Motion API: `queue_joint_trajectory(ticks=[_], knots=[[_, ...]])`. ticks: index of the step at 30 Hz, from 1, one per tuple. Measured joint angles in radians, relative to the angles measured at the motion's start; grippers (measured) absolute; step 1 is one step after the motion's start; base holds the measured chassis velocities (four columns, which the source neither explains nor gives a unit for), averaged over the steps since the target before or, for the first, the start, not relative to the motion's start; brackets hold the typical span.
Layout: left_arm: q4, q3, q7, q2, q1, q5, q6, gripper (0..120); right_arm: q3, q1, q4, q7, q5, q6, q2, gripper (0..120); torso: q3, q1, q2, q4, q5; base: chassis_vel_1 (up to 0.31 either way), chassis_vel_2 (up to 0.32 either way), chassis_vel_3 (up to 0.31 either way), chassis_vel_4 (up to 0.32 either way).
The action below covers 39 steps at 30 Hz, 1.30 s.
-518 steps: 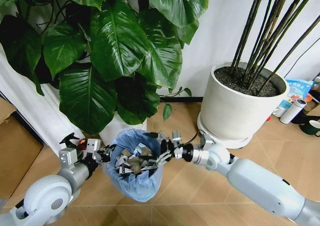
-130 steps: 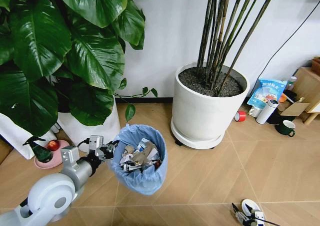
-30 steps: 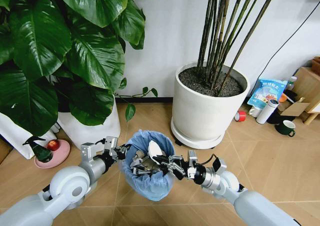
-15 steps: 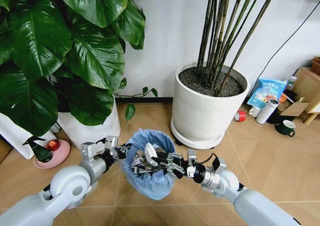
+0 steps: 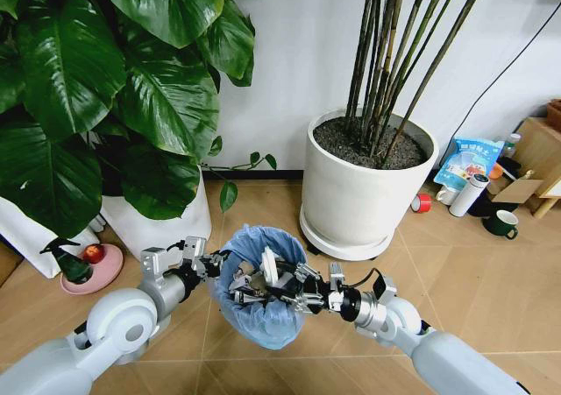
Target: Pick up the trash bin and place the garbage on the floor into it.
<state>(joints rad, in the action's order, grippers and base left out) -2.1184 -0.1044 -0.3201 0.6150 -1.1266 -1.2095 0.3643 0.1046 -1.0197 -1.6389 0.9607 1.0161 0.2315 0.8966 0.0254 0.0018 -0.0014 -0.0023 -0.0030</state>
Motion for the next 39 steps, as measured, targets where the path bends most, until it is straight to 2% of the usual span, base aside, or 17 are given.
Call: queue_joint_trajectory(ticks=[2, 3, 8, 15, 21, 24, 25, 28, 29, 32, 33, 34, 36, 37, 39], knots=[[-0.004, -0.009, -0.005, -0.001, -0.005, 0.0, 0.004, 0, -0.026, -0.011, -0.022, -0.041, -0.048, -0.016, -0.034, 98, 0.0, 0.0, 0.0, 0.0, 0.0, 0.0, 0.0, 0.0, 0.0], [-0.006, -0.01, -0.006, 0.0, -0.008, 0.0, 0.006, 0, -0.037, -0.013, -0.036, -0.053, -0.064, -0.024, -0.052, 98, 0.0, 0.0, 0.0, -0.0001, -0.0001, 0.0, 0.0, 0.0, 0.0], [-0.007, -0.015, -0.009, 0.006, -0.014, 0.003, 0.009, 0, -0.063, -0.013, -0.075, -0.07, -0.084, -0.039, -0.102, 100, 0.0, 0.0, 0.0, 0.0, -0.0001, 0.0, 0.0, 0.0, 0.0], [-0.007, -0.026, -0.01, 0.009, -0.028, 0.007, 0.009, 0, -0.092, -0.031, -0.101, -0.074, -0.072, -0.04, -0.116, 100, 0.0, 0.0, 0.0, 0.0, -0.0001, 0.0, 0.0, 0.0, 0.0], [-0.01, -0.056, -0.01, 0.001, -0.059, 0.013, 0.01, 0, -0.159, -0.069, -0.112, -0.121, -0.049, -0.033, -0.117, 100, 0.0, 0.0, 0.0, 0.0, -0.0001, 0.0, 0.0, 0.0, 0.0], [-0.01, -0.095, -0.007, -0.008, -0.11, 0.038, 0.007, 0, -0.256, -0.137, -0.084, -0.173, -0.042, 0.0, -0.111, 100, 0.0, 0.0, 0.0, 0.0002, -0.0002, 0.0, 0.0, 0.0, 0.0], [-0.01, -0.095, -0.007, -0.008, -0.11, 0.038, 0.007, 0, -0.256, -0.137, -0.084, -0.173, -0.042, 0.0, -0.111, 100, 0.0, 0.0, 0.0, 0.0002, -0.0002, 0.0, 0.0, 0.0, 0.0], [-0.012, -0.136, -0.009, -0.017, -0.144, 0.047, 0.002, 0, -0.394, -0.234, -0.069, -0.228, -0.054, 0.004, -0.096, 100, 0.0, 0.0, 0.0, 0.0001, 0.0001, 0.0, 0.0, 0.0, 0.0], [-0.012, -0.136, -0.009, -0.017, -0.144, 0.047, 0.002, 0, -0.394, -0.234, -0.069, -0.228, -0.054, 0.004, -0.096, 100, 0.0, 0.0, 0.0, 0.0001, 0.0001, 0.0, 0.0, 0.0, 0.0], [-0.002, -0.169, -0.009, -0.026, -0.19, 0.079, -0.004, 0, -0.551, -0.356, -0.08, -0.292, -0.067, -0.004, -0.083, 100, 0.0, 0.0, 0.0, 0.0001, 0.0001, 0.0, 0.0, 0.0, 0.0], [-0.002, -0.169, -0.009, -0.026, -0.19, 0.079, -0.004, 0, -0.551, -0.356, -0.08, -0.292, -0.067, -0.004, -0.083, 100, 0.0, 0.0, 0.0, 0.0001, 0.0001, 0.0, 0.0, 0.0, 0.0], [0.006, -0.178, -0.008, -0.028, -0.2, 0.087, -0.005, 0, -0.598, -0.398, -0.092, -0.311, -0.069, -0.009, -0.081, 100, 0.0, 0.0, 0.0, 0.0, 0.0001, 0.0, 0.0, 0.0, 0.0], [0.026, -0.192, -0.008, -0.032, -0.209, 0.093, -0.007, 0, -0.743, -0.513, -0.127, -0.341, -0.093, -0.014, -0.065, 100, 0.0, 0.0, 0.0, 0.0003, -0.0002, 0.0, 0.0, 0.0, 0.0], [0.026, -0.192, -0.008, -0.032, -0.209, 0.093, -0.007, 0, -0.743, -0.513, -0.127, -0.341, -0.093, -0.014, -0.065, 100, 0.0, 0.0, 0.0, 0.0003, -0.0002, 0.0, 0.0, 0.0, 0.0], [0.038, -0.197, -0.006, -0.036, -0.209, 0.094, -0.008, 0, -0.825, -0.586, -0.148, -0.371, -0.111, -0.015, -0.047, 100, 0.0, 0.0, 0.0, 0.0, -0.0003, 0.0, 0.0, 0.0, 0.0]])
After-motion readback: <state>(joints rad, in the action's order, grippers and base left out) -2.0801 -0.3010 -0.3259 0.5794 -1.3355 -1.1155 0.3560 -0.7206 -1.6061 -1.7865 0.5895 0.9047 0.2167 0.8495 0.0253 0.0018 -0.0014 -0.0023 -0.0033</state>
